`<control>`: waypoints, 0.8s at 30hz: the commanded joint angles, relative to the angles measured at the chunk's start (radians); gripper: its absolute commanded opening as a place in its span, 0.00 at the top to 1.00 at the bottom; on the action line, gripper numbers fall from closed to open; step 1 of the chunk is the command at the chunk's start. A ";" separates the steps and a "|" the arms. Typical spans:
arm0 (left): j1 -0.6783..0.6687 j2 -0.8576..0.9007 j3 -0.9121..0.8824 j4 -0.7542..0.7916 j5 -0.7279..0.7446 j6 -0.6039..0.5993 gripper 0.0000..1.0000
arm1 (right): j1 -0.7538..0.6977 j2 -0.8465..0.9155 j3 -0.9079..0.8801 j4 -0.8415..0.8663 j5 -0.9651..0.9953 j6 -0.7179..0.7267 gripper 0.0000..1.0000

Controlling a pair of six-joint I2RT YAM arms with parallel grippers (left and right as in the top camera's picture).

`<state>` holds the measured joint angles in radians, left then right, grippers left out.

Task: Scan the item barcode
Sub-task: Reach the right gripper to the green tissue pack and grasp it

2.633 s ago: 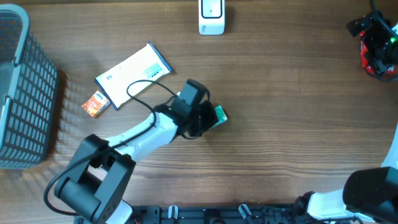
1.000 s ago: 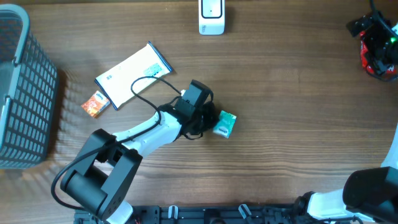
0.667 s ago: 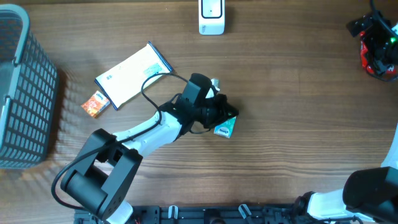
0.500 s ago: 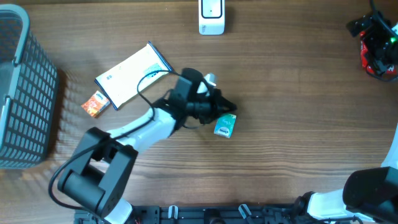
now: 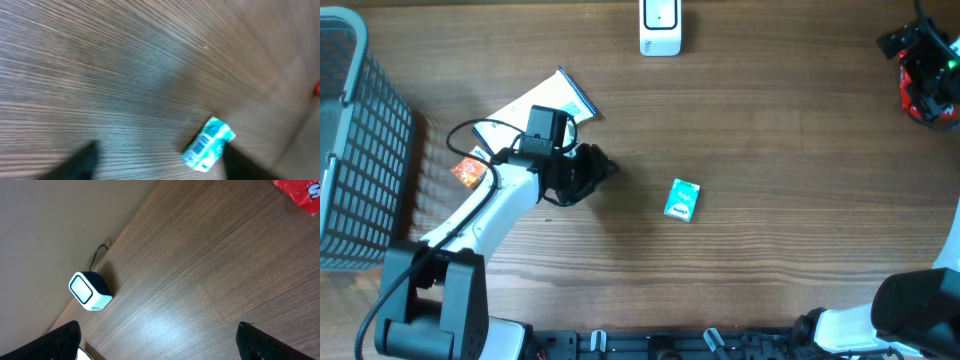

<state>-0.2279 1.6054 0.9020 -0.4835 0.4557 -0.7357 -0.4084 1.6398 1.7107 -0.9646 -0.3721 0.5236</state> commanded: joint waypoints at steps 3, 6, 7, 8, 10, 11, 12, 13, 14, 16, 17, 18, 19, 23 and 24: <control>0.000 -0.011 0.000 -0.008 -0.065 0.078 0.00 | 0.003 0.008 -0.004 0.011 0.018 0.100 0.00; 0.000 -0.011 0.000 -0.008 -0.065 0.078 0.00 | 0.003 0.008 -0.004 0.010 0.044 0.134 0.00; 0.000 -0.011 0.000 -0.008 -0.065 0.078 0.00 | 0.003 0.008 -0.004 0.009 0.042 0.135 0.00; 0.000 -0.011 0.000 -0.007 -0.065 0.078 0.00 | 0.003 0.008 -0.004 -0.003 0.033 0.131 0.00; 0.000 -0.011 0.000 -0.007 -0.064 0.077 0.00 | 0.003 0.008 -0.004 -0.061 -0.001 0.124 0.00; 0.000 -0.011 0.000 -0.006 -0.064 0.077 0.00 | 0.010 0.008 -0.005 -0.106 -0.016 0.087 0.00; 0.000 -0.011 0.000 -0.006 -0.064 0.076 0.00 | 0.025 0.008 -0.013 -0.152 -0.021 0.022 0.00; 0.000 -0.011 0.000 -0.006 -0.064 0.074 0.00 | 0.041 0.008 -0.022 -0.189 -0.021 -0.034 0.00; 0.000 -0.011 0.000 -0.006 -0.064 0.074 0.00 | 0.066 0.008 -0.038 -0.232 -0.021 -0.097 0.00; 0.000 -0.011 0.000 -0.004 -0.064 0.074 0.00 | 0.135 0.008 -0.104 -0.272 -0.021 -0.161 0.00; 0.000 -0.011 0.000 -0.003 -0.064 0.074 0.00 | 0.170 0.008 -0.143 -0.270 -0.021 -0.172 0.00; 0.000 -0.011 0.000 -0.003 -0.064 0.074 0.00 | 0.208 0.008 -0.191 -0.251 -0.021 -0.181 0.00; 0.000 -0.011 0.000 -0.003 -0.065 0.074 0.00 | 0.246 0.008 -0.246 -0.224 -0.018 -0.183 0.00; 0.000 -0.011 0.000 -0.003 -0.064 0.074 0.00 | 0.398 0.008 -0.508 -0.016 -0.019 -0.106 0.00; 0.000 -0.011 0.000 -0.003 -0.064 0.074 0.00 | 0.424 0.008 -0.560 0.037 -0.025 -0.063 0.00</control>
<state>-0.2279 1.6054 0.9020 -0.4877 0.4038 -0.6846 -0.0605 1.6402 1.2945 -1.0111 -0.3775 0.3946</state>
